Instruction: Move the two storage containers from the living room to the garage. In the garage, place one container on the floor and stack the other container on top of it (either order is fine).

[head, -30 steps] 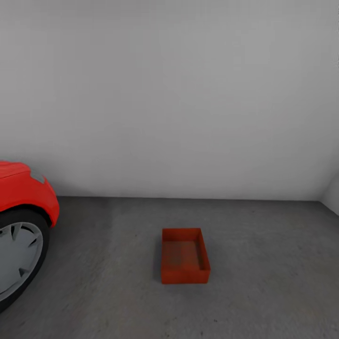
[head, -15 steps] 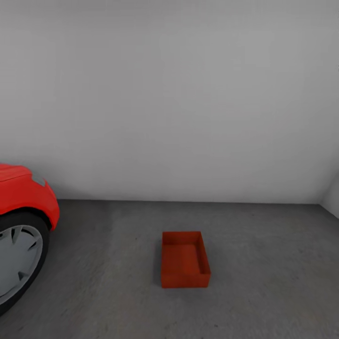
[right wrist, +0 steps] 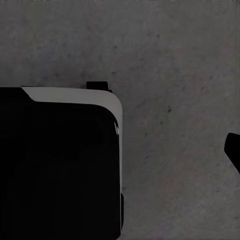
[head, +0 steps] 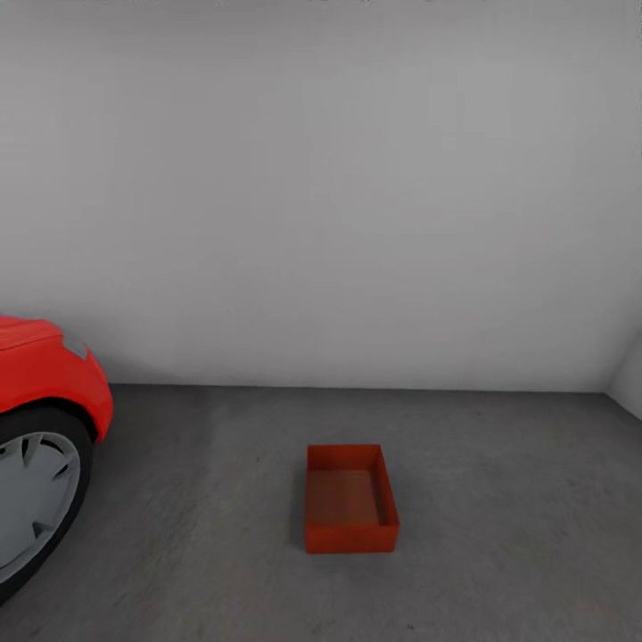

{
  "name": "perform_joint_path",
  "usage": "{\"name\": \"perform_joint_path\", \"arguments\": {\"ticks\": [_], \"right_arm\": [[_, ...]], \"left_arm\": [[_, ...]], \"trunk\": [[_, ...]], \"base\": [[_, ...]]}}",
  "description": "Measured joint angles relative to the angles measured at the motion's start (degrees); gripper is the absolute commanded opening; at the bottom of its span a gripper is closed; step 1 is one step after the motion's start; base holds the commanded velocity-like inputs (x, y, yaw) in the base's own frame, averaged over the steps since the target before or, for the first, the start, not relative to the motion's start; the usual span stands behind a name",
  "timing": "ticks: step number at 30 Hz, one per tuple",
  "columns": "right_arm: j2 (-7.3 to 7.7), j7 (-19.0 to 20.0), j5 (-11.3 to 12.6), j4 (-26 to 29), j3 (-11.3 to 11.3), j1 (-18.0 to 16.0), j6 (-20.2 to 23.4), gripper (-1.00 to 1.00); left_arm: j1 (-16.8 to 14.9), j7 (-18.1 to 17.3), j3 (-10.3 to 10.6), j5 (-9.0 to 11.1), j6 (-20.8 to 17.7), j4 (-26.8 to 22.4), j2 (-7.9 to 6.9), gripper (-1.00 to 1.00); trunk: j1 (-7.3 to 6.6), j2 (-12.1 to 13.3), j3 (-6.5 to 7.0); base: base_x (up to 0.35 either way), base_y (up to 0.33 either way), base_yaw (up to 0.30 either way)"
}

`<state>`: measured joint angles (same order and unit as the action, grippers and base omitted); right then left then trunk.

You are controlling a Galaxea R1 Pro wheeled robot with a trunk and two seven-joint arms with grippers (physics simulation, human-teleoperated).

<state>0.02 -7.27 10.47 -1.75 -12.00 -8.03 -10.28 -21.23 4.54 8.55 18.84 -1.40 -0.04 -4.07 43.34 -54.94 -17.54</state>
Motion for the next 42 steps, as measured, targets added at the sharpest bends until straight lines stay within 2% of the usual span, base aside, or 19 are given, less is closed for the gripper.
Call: {"name": "perform_joint_path", "arguments": {"ticks": [16,20,21,26,29,33,39,42], "right_arm": [[0.13,0.00,0.03,0.01,0.02,-0.01,0.00,1.00],[0.18,0.00,0.05,0.00,0.07,-0.01,0.00,1.00],[0.25,0.00,0.05,0.00,0.08,-0.02,0.00,1.00],[0.62,0.00,0.05,0.00,0.09,-0.02,0.02,1.00],[0.56,0.00,0.05,0.00,0.09,-0.04,0.04,1.00],[0.45,0.00,0.06,0.00,0.10,0.41,0.03,1.00],[0.73,0.00,0.07,0.00,0.10,1.36,-0.12,1.00],[0.84,0.00,0.13,0.00,0.09,1.84,-1.93,1.00]], "left_arm": [[0.15,-0.01,-0.05,0.20,-0.51,0.09,0.15,1.00],[2.69,-0.10,-0.08,0.20,0.07,0.08,0.13,1.00],[4.86,-0.27,-0.10,0.11,1.24,0.07,0.12,1.00],[8.50,-1.34,-0.02,0.25,6.08,0.09,-0.29,1.00],[9.02,-3.05,0.01,0.34,6.70,0.10,-0.54,1.00],[10.36,-7.08,0.03,0.15,7.35,0.03,-0.59,1.00],[10.76,-8.01,0.03,0.25,7.52,0.05,-0.65,1.00],[10.80,-8.12,0.03,0.31,7.55,0.05,-0.66,1.00]], "trunk": [[0.00,0.00,1.45],[0.00,0.00,1.81],[0.00,0.00,1.90],[0.00,0.00,2.34],[0.00,0.00,2.57],[0.00,0.00,2.87],[0.00,0.01,3.24],[0.00,0.01,3.39]], "base": [[0.000,0.000,0.000],[0.000,0.000,0.000],[0.000,0.000,0.000],[0.000,0.000,0.000],[0.000,0.000,0.000],[0.000,0.000,0.000],[0.000,0.000,0.000],[0.000,0.000,0.000]]}}
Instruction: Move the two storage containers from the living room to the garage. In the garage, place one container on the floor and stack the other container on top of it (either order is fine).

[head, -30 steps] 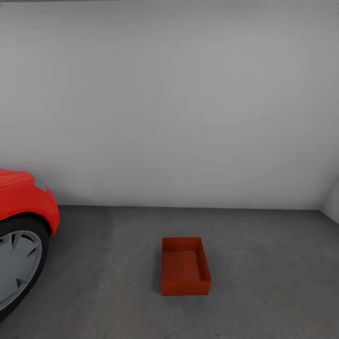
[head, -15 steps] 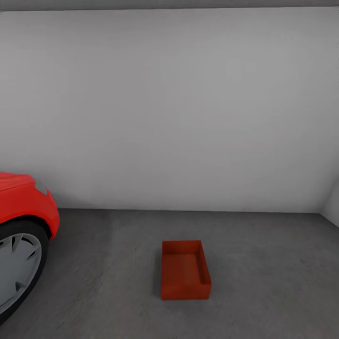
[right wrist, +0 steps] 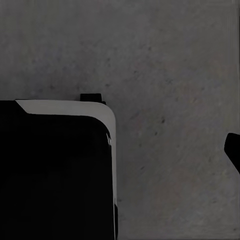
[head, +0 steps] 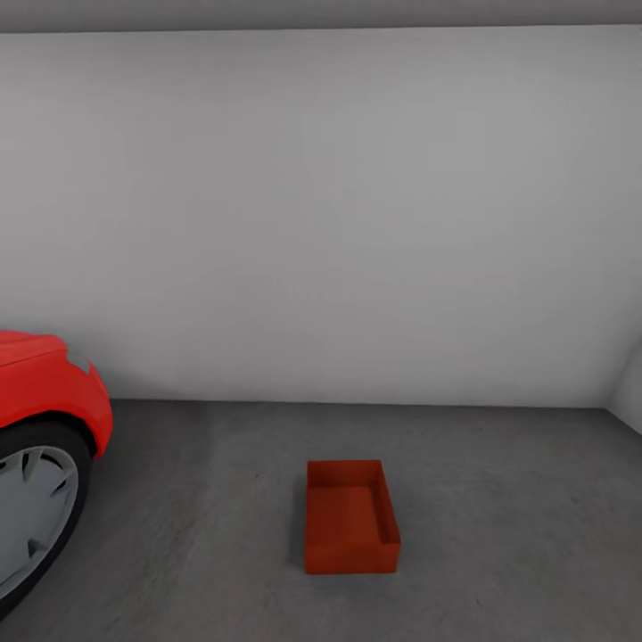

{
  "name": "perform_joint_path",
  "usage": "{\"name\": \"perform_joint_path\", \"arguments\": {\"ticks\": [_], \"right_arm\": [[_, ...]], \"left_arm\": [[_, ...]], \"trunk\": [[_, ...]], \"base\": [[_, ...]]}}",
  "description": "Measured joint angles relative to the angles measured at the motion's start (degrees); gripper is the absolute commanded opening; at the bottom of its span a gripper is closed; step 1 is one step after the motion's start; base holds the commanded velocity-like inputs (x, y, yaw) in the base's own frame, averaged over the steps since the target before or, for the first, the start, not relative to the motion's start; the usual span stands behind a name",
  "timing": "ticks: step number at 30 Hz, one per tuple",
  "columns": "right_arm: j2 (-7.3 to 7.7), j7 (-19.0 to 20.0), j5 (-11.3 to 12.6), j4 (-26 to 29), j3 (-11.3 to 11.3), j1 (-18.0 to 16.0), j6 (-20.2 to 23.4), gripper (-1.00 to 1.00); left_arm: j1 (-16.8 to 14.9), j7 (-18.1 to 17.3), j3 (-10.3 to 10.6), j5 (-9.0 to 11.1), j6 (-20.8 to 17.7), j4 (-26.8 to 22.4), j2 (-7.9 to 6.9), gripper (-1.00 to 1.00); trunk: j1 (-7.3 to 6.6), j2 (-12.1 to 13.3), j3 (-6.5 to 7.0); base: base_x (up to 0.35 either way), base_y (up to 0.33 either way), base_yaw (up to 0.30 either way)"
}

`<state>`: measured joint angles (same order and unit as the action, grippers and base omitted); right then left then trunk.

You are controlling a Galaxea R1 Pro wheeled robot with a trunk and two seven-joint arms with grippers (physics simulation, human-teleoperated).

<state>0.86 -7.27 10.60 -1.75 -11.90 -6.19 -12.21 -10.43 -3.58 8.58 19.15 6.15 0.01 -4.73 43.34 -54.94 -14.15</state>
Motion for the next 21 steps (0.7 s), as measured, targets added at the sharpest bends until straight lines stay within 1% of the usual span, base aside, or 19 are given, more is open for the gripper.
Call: {"name": "perform_joint_path", "arguments": {"ticks": [6,15,21], "right_arm": [[0.03,0.00,0.02,0.00,0.00,0.76,-1.84,1.00],[0.04,0.00,0.02,-0.01,0.00,0.90,-2.15,1.00],[0.04,-0.01,0.02,-0.01,-0.01,0.91,-2.11,1.00]], "left_arm": [[0.01,-0.03,0.00,0.02,0.07,0.00,0.00,1.00],[0.07,-0.04,0.00,0.02,0.16,0.00,-0.06,1.00],[0.09,-0.04,0.00,0.02,0.23,0.01,-0.01,1.00]], "trunk": [[0.00,0.00,0.43],[0.00,0.00,1.23],[0.00,0.00,1.68]], "base": [[0.000,0.000,0.000],[0.000,0.000,-0.002],[0.000,0.000,-0.099]]}}
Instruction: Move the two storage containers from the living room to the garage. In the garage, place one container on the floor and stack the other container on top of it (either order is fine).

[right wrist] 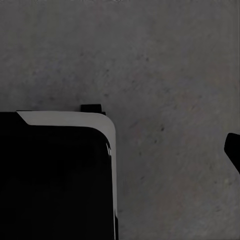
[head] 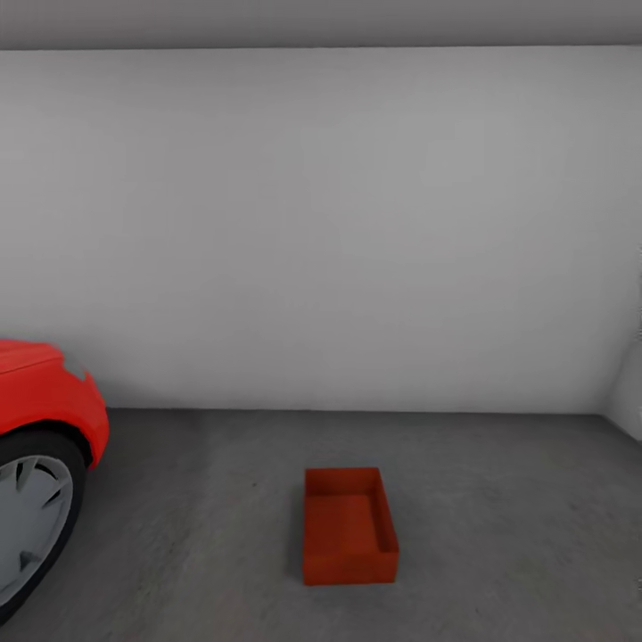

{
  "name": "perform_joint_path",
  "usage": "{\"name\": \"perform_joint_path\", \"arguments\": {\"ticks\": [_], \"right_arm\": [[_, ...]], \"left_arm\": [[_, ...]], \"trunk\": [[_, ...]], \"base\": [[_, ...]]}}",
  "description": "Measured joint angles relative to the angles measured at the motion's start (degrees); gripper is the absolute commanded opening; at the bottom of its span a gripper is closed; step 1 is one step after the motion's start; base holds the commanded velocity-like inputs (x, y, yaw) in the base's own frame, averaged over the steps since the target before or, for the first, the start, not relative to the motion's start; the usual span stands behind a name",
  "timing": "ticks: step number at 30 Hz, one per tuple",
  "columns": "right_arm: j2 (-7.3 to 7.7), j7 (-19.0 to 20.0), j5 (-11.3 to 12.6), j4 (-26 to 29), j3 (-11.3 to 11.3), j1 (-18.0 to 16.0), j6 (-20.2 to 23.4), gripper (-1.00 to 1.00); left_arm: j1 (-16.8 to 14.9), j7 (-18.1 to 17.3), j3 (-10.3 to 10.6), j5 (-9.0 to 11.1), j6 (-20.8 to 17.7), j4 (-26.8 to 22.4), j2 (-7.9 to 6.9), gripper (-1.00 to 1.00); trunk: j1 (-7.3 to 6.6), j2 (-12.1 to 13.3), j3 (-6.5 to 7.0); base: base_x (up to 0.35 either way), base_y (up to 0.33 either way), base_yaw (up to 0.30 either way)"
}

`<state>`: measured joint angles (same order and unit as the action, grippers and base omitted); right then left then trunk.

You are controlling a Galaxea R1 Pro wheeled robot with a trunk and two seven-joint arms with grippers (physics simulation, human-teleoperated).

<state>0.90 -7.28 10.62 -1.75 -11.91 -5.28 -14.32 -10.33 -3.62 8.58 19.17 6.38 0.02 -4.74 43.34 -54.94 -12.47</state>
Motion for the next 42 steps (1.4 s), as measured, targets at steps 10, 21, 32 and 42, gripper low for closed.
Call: {"name": "perform_joint_path", "arguments": {"ticks": [10,21,32,42], "right_arm": [[0.09,0.01,0.00,0.00,0.00,0.01,-0.03,1.00],[0.03,0.01,0.00,-0.01,0.00,0.01,0.00,1.00],[0.09,0.09,-0.07,-0.01,0.00,0.01,0.38,1.00],[0.09,0.16,-0.09,-0.03,0.00,0.01,0.42,1.00]], "left_arm": [[0.00,0.00,0.00,0.01,-0.01,0.01,0.01,1.00],[0.00,0.00,0.00,0.00,-0.01,0.01,0.01,1.00],[0.00,0.00,0.00,-0.05,-0.15,0.01,0.15,1.00],[0.00,0.15,0.04,-0.54,0.18,-0.31,0.43,1.00]], "trunk": [[0.00,0.00,0.48],[0.00,0.00,0.84],[0.00,0.00,1.20],[0.00,0.00,1.52]], "base": [[0.000,0.000,-0.237],[0.000,0.000,-0.267],[0.000,0.000,-0.268],[0.000,0.000,-0.268]]}}
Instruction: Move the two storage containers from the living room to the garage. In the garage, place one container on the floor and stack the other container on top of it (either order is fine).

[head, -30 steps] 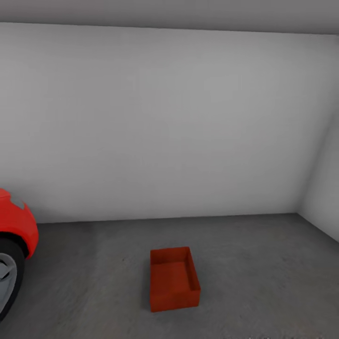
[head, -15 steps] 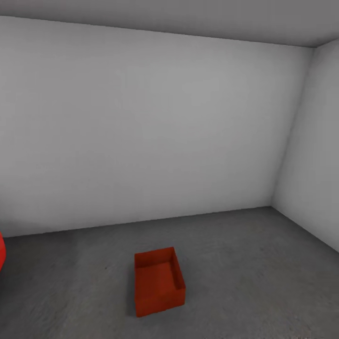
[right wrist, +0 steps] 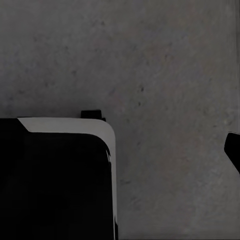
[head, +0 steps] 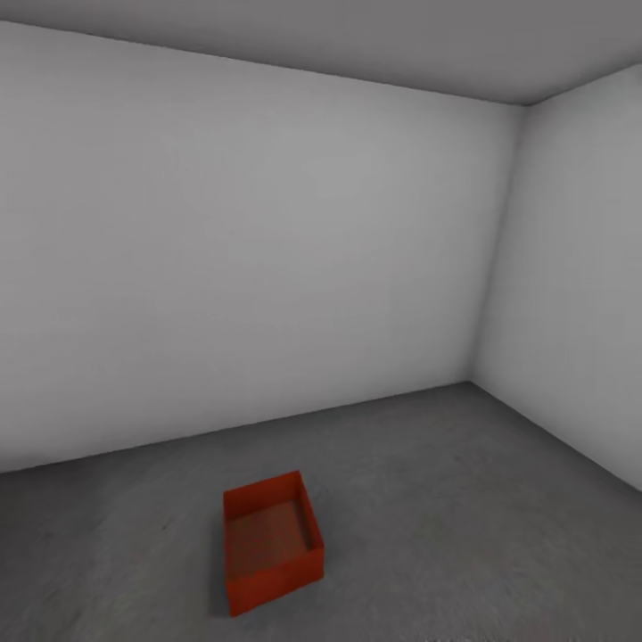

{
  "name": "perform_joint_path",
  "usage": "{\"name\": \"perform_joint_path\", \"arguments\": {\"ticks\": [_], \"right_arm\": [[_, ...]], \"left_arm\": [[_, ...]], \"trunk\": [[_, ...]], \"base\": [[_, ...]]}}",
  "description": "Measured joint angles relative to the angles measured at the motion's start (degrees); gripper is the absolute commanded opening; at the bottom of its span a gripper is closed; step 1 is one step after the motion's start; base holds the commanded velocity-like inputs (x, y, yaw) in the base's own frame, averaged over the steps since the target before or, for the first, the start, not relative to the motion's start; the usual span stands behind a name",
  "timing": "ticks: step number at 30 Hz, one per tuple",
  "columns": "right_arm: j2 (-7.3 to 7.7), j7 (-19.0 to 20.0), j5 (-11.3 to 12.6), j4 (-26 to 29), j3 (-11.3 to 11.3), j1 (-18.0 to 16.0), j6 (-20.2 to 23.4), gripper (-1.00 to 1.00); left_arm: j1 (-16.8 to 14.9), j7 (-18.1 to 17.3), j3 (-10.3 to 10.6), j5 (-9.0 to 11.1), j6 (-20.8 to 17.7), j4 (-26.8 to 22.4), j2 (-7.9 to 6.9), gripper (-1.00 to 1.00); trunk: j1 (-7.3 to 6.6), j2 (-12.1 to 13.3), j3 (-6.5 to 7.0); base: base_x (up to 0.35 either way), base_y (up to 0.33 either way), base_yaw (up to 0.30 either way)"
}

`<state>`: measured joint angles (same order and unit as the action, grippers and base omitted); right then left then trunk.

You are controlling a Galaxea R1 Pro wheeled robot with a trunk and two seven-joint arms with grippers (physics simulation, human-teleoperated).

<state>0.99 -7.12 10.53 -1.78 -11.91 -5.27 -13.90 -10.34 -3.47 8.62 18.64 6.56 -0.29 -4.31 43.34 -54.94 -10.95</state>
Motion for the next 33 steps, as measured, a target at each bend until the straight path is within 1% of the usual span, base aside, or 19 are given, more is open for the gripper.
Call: {"name": "perform_joint_path", "arguments": {"ticks": [33], "right_arm": [[0.00,0.02,-0.01,0.03,0.00,0.00,-0.01,1.00]], "left_arm": [[0.00,0.00,-0.01,-0.17,0.02,-0.03,-0.07,1.00]], "trunk": [[0.00,0.00,1.06]], "base": [[0.000,0.000,-0.268]]}}
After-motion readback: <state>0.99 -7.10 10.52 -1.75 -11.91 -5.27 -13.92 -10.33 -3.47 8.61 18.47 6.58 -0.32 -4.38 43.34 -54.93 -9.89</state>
